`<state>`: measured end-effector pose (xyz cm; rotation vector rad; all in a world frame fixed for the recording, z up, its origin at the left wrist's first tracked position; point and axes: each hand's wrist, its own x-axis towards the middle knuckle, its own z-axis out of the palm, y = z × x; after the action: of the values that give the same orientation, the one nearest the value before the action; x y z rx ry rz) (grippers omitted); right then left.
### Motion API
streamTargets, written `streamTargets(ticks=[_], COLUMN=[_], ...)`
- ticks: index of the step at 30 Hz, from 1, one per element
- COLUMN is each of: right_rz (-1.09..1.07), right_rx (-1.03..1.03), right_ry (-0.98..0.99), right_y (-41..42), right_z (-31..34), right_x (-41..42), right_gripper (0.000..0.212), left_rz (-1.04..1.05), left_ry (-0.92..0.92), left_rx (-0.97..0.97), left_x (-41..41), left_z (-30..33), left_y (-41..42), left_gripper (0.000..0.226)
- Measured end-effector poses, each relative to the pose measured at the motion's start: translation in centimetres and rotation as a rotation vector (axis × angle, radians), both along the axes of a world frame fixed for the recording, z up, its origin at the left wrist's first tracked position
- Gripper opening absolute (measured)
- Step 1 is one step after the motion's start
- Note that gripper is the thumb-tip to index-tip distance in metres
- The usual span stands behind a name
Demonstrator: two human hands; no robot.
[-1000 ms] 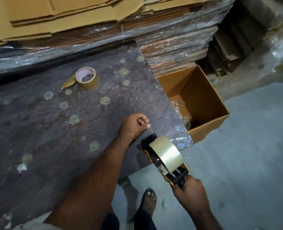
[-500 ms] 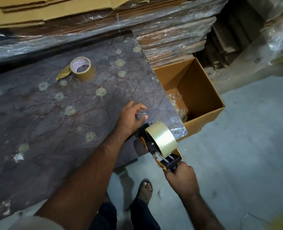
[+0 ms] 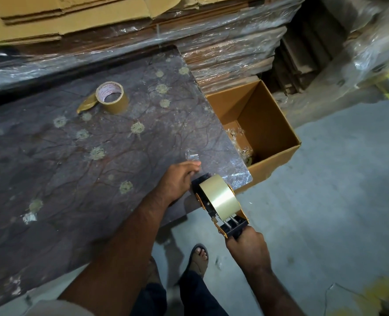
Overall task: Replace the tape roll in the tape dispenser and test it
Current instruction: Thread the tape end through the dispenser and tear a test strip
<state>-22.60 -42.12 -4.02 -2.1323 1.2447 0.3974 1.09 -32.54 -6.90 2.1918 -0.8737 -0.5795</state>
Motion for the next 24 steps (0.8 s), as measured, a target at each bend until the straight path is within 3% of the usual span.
streamTargets(ticks=[10, 16, 19, 21, 24], right_rz=[-0.11, -0.179, -0.406, -0.556, -0.58], right_rx=[-0.028, 0.027, 0.373, 0.616, 0.732], right_ry=[0.03, 0.038, -0.126, -0.18, -0.178], right_y=[1.4, 2.5, 3.4, 3.5, 3.4], right_z=[-0.2, 0.1, 0.9, 1.3, 1.7], right_x=[0.3, -0.3, -0.4, -0.3, -0.6], right_gripper=[0.037, 0.033, 0.015, 0.021, 0.028], left_rz=[-0.187, -0.229, -0.234, -0.222, -0.202], left_ry=[-0.005, -0.05, -0.026, -0.037, -0.044], left_rx=[0.191, 0.186, 0.152, 0.15, 0.173], left_x=[-0.3, 0.1, 0.5, 0.9, 0.8], left_z=[0.4, -0.1, -0.3, -0.4, -0.6], left_y=[0.3, 0.6, 0.7, 0.6, 0.5], left_gripper=[0.075, 0.074, 0.07, 0.069, 0.069])
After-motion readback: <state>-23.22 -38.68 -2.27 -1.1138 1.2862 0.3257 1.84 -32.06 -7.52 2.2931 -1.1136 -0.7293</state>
